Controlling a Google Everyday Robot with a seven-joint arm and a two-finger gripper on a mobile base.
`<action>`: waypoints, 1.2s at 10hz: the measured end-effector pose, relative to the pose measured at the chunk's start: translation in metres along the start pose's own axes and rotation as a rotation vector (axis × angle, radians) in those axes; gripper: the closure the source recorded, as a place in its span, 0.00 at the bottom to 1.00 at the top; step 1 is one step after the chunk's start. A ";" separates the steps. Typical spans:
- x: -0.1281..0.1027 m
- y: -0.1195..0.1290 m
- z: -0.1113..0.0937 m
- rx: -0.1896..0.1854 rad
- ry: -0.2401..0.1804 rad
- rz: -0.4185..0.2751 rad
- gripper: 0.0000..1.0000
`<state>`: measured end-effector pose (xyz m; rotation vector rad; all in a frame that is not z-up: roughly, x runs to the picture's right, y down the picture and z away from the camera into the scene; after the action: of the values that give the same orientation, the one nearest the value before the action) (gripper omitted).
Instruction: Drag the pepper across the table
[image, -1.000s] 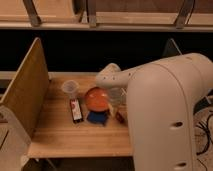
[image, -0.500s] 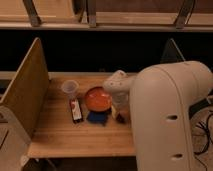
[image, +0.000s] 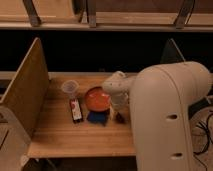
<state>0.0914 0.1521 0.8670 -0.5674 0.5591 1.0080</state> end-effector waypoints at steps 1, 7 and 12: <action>0.001 0.002 0.003 -0.008 0.005 -0.005 0.34; 0.006 0.004 0.016 -0.007 0.037 -0.017 0.34; 0.003 0.006 0.021 -0.023 0.034 -0.028 0.76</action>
<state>0.0907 0.1709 0.8792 -0.6118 0.5693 0.9810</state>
